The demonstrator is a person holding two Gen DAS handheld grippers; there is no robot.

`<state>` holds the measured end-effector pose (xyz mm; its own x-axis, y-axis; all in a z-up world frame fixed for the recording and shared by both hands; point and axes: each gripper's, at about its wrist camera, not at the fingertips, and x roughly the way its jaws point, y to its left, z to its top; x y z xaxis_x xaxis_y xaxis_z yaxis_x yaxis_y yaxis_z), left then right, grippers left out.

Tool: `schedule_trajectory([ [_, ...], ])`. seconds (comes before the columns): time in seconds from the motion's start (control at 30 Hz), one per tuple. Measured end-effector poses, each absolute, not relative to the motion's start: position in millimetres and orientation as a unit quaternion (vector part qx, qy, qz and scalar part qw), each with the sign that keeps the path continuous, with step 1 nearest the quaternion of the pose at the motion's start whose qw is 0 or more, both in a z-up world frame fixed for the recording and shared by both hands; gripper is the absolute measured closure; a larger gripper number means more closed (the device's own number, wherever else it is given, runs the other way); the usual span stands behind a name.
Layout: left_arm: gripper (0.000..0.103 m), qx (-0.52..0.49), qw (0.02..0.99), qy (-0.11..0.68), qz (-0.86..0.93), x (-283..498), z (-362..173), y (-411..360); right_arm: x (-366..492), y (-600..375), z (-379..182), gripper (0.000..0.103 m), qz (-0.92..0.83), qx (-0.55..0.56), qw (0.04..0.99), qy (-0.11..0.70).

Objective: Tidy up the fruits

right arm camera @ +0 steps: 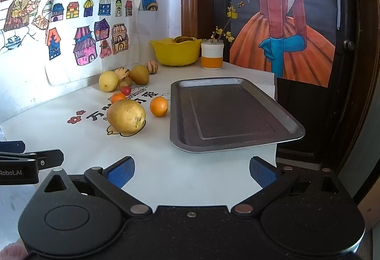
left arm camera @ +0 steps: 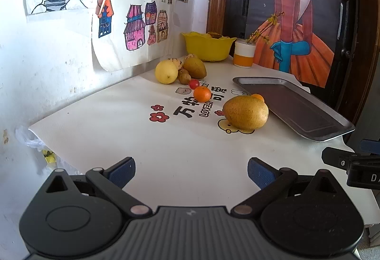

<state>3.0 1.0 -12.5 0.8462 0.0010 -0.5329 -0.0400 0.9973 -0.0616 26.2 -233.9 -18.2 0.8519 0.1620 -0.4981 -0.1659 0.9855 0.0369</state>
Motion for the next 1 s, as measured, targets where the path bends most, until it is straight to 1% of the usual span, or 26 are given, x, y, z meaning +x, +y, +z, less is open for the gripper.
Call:
schedule_trajectory([
  [0.37, 0.0, -0.031, 0.957, 0.287, 0.012, 9, -11, 1, 31, -233, -26, 0.0, 0.087, 0.002, 0.96, 0.265],
  [0.63, 0.0, -0.018, 0.956, 0.291, -0.012, 28, -6, -3, 42, -233, -25, 0.0, 0.092, 0.011, 0.961, 0.261],
  [1.0, 0.0, 0.03, 0.957, 0.28, -0.069, 73, 5, -32, 95, -239, 8, 0.001, 0.106, -0.05, 0.966, 0.232],
])
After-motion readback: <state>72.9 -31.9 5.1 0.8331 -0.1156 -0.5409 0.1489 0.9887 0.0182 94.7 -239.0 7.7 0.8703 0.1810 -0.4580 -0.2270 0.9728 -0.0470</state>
